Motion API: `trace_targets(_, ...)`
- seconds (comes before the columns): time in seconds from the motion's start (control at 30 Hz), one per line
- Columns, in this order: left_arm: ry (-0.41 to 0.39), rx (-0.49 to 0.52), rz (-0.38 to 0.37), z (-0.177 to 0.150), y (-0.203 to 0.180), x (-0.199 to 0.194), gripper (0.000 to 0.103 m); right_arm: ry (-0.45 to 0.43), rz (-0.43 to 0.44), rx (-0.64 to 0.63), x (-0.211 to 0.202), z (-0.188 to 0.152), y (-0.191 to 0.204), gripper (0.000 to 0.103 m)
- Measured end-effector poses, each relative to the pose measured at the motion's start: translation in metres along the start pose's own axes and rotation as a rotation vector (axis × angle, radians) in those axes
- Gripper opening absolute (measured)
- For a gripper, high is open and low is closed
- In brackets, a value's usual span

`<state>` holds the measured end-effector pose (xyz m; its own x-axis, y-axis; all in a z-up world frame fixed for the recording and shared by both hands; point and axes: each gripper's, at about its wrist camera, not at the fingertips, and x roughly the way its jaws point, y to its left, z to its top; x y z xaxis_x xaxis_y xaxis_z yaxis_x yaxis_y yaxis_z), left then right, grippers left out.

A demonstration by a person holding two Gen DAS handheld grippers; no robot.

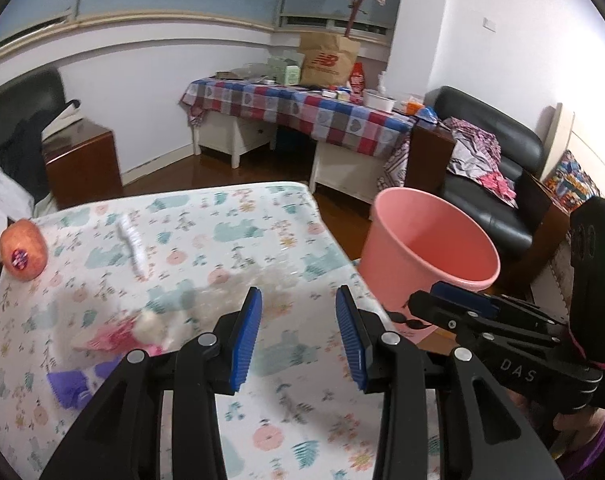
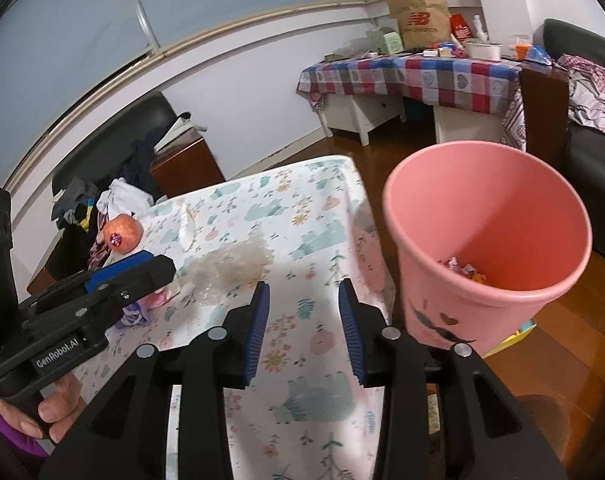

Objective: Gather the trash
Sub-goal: 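Move both grippers back over the table toward the remaining trash, then grasp the white foam strip with the left gripper while the right gripper grasps the bubble wrap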

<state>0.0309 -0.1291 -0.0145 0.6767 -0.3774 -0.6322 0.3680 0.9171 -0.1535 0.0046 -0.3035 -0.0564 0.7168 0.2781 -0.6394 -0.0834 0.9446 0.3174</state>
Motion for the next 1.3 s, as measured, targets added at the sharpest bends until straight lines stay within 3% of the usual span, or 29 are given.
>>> trace_targets(0.77,0.002,-0.169,0.090,-0.028,0.093,-0.017,0.038,0.134,0.105,-0.118,0.068,-0.003,0.084,0.037)
trace_targets(1.07,-0.008,-0.220,0.099,-0.031,0.121,-0.020,0.038,0.115,0.037,-0.140,0.094,0.007,0.101,0.037)
trace_targets(1.3,-0.013,-0.253,0.094,-0.030,0.136,-0.022,0.037,0.157,-0.006,-0.146,0.115,0.007,0.104,0.037)
